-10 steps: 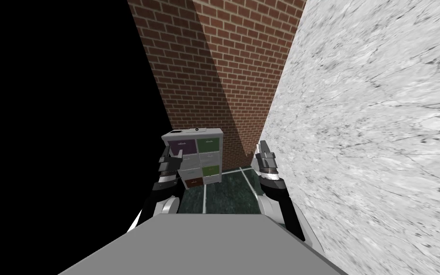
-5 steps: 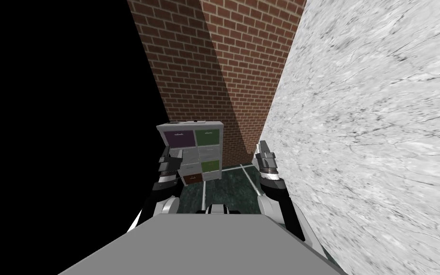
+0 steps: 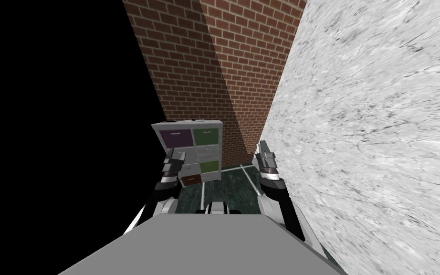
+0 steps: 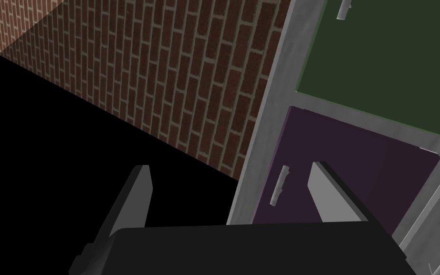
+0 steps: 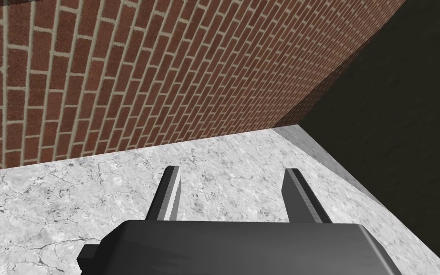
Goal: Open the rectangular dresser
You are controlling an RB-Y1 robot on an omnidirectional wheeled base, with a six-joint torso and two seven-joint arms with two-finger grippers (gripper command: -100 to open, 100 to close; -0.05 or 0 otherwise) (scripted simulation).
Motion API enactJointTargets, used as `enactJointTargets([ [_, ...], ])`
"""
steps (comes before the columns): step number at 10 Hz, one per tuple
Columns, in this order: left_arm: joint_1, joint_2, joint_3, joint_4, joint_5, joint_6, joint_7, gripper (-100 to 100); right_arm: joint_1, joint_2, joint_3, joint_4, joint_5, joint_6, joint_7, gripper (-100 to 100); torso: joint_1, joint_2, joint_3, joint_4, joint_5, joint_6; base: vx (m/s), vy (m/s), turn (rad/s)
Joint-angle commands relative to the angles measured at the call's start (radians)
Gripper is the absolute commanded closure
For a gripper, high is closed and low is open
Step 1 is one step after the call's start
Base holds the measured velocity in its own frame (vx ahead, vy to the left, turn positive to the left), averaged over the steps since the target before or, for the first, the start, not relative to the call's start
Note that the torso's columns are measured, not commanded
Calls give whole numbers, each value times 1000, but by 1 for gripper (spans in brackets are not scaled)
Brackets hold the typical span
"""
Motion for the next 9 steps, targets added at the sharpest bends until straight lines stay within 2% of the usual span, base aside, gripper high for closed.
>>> enactJointTargets([
  [1, -15, 16, 0, 56, 2, -9, 2, -100, 0, 0, 0, 0, 0, 0, 0, 0, -1, 1, 0, 0, 0, 0, 63, -31, -6],
  [9, -62, 12, 5, 230, 13, -37, 13, -100, 0, 0, 0, 0, 0, 0, 0, 0, -1, 0, 0, 0, 0, 0, 70, -24, -6],
])
